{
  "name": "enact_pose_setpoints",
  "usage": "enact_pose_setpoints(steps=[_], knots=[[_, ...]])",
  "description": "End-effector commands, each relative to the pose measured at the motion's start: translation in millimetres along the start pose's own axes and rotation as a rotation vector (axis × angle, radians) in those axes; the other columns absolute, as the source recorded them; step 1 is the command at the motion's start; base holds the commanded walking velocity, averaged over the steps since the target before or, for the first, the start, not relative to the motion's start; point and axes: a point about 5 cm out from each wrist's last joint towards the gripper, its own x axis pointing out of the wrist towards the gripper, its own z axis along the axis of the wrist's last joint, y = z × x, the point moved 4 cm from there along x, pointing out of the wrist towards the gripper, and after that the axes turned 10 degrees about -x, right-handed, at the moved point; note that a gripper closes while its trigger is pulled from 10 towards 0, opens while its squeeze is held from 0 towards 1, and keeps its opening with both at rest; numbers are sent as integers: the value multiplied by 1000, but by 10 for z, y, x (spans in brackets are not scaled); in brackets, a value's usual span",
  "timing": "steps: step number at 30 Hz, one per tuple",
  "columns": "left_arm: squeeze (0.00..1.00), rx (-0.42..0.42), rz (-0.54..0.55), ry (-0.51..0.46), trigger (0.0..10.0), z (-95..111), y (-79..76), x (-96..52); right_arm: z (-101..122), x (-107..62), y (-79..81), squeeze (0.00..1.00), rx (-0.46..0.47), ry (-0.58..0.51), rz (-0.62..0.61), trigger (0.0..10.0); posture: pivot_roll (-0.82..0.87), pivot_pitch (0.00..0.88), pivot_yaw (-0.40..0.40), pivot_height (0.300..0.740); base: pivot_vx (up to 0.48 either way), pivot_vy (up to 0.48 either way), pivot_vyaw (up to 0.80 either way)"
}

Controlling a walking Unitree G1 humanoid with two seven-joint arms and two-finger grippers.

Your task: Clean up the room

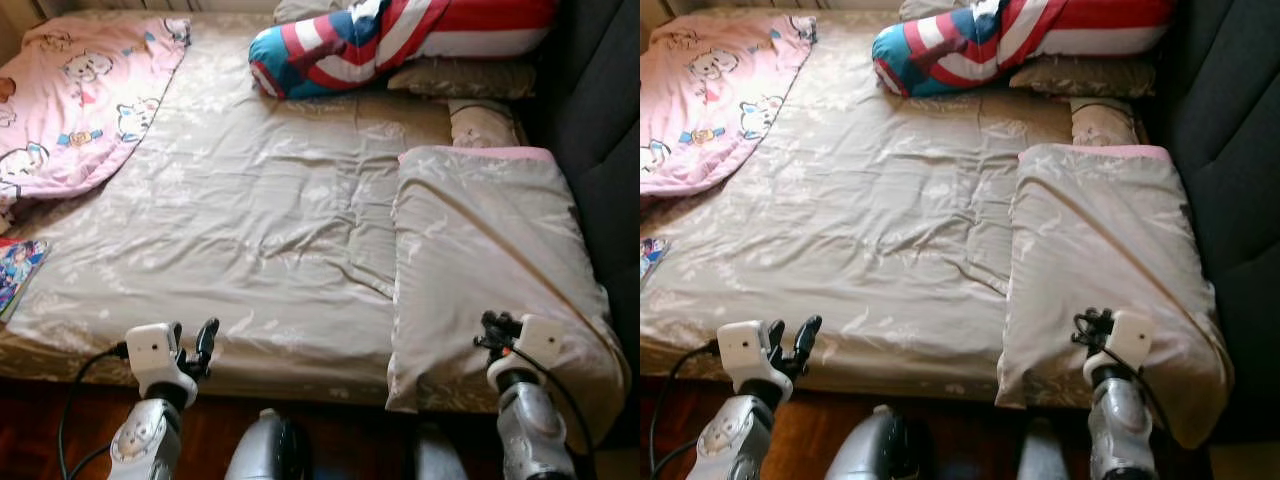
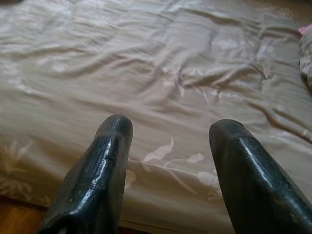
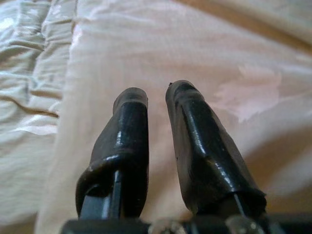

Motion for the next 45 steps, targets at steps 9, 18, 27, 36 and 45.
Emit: enact_pose_setpoints(steps=[9,18,27,36,45], knots=[[0,-37,98,112,10000,-333,287,-95,-336,-107,6,0,24,131,-7,10000,9,159,56,740,0,0,0],[0,39,148,327,10000,-847,508,-219,-825,-348,-14,0,-56,348,30,10000,13,146,54,740,0,0,0],[0,124,184,524,10000,-1237,718,-547,-994,-513,-253,0,-75,412,-48,10000,-2,155,51,740,0,0,0],[0,145,224,672,10000,-1509,785,-809,-1011,-480,38,0,-82,418,42,10000,-2,155,46,740,0,0,0],[0,148,220,686,10000,-1517,806,-820,-949,-427,91,863,-85,390,61,10000,-11,160,47,740,0,0,0]])
